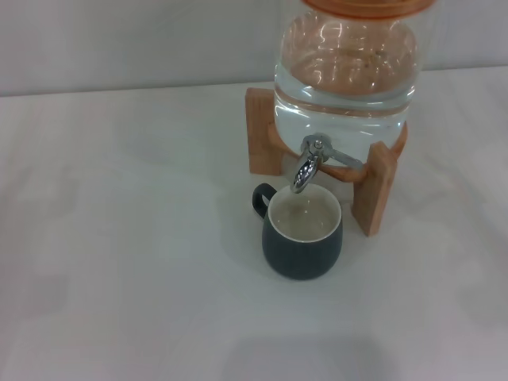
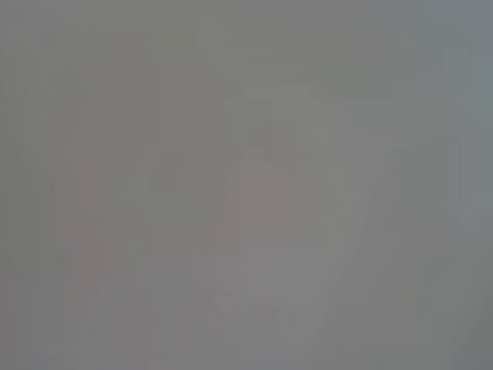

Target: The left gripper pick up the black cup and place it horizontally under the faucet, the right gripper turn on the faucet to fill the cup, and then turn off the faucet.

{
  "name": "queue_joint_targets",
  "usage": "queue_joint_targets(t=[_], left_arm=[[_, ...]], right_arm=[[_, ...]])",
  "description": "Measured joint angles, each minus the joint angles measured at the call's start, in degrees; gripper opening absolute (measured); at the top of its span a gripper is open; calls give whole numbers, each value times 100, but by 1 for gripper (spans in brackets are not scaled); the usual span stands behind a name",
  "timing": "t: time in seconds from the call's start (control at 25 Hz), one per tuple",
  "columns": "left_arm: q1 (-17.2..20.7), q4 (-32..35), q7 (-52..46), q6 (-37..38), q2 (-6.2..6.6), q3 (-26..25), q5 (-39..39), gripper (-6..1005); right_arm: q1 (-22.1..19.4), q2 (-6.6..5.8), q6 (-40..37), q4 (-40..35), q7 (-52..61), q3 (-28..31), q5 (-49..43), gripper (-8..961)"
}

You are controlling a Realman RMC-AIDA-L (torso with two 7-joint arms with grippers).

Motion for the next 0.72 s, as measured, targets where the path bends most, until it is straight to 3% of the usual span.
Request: queue_joint_targets(t=[0.28,0.72], left_arm=[[-4,-59,-3,-86,-166,3,-412,566],[28,-450,-6,-435,-193,37,-393,565]], right_arm=[[-313,-2,3,158,-165,176,135,794],[-607,-25,201,109,-311,188,126,794]])
